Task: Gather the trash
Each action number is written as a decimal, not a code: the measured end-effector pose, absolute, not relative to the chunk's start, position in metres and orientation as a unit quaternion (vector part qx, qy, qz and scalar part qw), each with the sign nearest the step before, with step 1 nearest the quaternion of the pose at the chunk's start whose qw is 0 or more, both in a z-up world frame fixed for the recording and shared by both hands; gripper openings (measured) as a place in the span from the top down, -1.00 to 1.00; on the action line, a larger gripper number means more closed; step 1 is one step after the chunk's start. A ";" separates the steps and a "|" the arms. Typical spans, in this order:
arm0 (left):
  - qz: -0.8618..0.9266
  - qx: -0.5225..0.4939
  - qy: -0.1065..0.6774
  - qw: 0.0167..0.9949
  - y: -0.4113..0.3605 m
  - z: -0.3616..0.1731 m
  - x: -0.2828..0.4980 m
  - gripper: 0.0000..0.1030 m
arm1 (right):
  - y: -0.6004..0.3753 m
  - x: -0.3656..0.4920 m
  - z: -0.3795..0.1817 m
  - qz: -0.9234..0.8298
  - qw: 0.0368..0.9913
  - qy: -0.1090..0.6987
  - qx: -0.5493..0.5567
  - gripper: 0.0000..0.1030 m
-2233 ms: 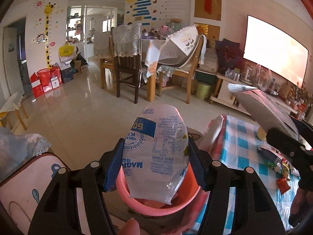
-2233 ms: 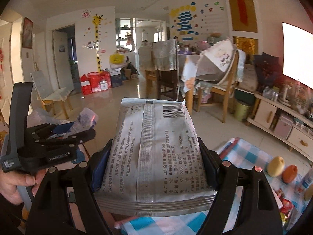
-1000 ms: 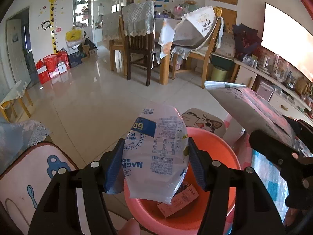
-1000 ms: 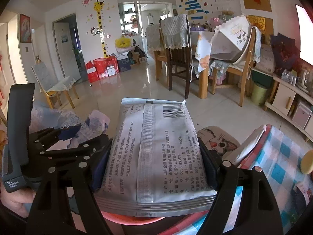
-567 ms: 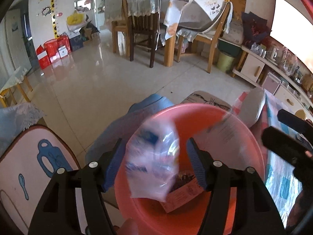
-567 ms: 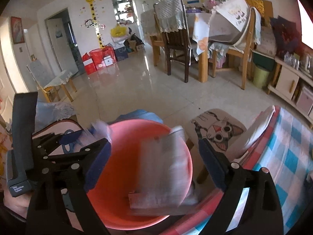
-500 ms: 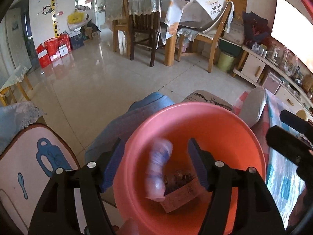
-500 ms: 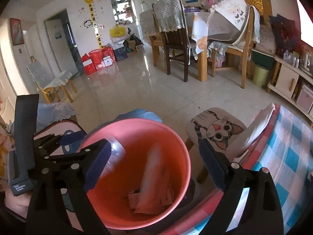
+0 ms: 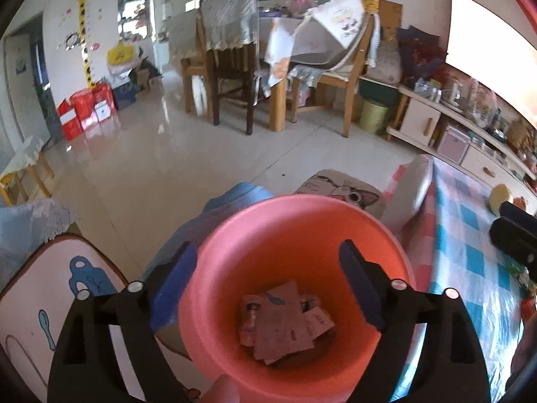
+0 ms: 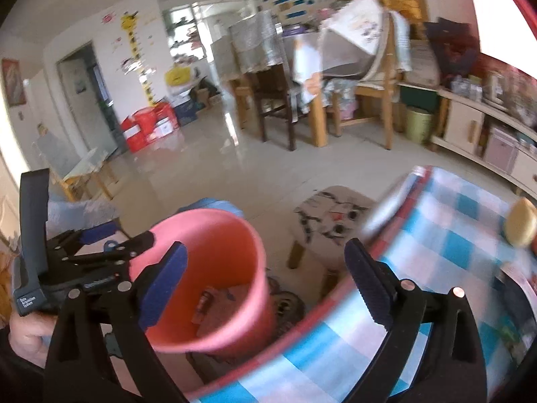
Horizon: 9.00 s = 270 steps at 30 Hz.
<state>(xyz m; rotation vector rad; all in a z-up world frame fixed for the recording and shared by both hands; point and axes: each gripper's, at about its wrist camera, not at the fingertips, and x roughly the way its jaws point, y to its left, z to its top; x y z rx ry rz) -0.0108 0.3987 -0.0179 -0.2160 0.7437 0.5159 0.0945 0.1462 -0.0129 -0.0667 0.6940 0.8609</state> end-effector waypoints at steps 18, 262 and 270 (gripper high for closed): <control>0.085 -0.021 0.382 0.920 0.166 -0.021 0.036 -0.72 | -0.102 0.064 -0.054 0.241 0.911 0.335 -0.013 -0.86; 0.075 0.029 0.411 0.908 -0.009 -0.095 0.206 -0.17 | -0.293 0.136 -0.088 0.171 0.914 0.367 -0.019 -0.79; 0.060 0.031 0.407 0.911 0.013 -0.086 0.186 -0.16 | -0.291 0.154 -0.100 0.164 0.910 0.379 -0.031 -0.79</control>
